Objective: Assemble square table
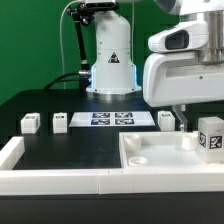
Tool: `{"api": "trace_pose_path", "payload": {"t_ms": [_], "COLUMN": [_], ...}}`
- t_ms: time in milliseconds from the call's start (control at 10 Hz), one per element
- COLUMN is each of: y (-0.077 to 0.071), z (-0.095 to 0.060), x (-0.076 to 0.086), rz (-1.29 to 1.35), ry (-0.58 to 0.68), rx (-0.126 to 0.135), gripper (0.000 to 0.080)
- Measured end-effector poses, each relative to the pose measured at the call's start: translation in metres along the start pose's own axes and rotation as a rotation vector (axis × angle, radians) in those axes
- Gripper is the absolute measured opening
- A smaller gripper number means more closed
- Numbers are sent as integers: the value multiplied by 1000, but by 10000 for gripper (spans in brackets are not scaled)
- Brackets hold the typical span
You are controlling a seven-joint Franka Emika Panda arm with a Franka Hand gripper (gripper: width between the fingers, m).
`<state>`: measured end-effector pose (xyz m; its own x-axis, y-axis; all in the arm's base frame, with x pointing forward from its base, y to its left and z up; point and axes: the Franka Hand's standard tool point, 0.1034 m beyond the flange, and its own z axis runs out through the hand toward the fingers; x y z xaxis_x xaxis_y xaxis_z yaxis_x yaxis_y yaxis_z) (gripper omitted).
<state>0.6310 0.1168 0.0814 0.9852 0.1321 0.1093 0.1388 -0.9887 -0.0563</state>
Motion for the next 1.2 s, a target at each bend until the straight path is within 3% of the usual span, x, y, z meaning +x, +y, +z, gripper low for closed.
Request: {"api": "trace_pose_path", "payload": {"t_ms": [100, 400, 800, 1200], "y": [1, 1, 1, 4], "z": [1, 2, 2, 2], "x": [0, -1, -1, -2], "rz": [-42, -54, -26, 360], "ry": [16, 15, 15, 31], "rx": [-3, -2, -1, 21], "gripper": [649, 289, 290, 291]}}
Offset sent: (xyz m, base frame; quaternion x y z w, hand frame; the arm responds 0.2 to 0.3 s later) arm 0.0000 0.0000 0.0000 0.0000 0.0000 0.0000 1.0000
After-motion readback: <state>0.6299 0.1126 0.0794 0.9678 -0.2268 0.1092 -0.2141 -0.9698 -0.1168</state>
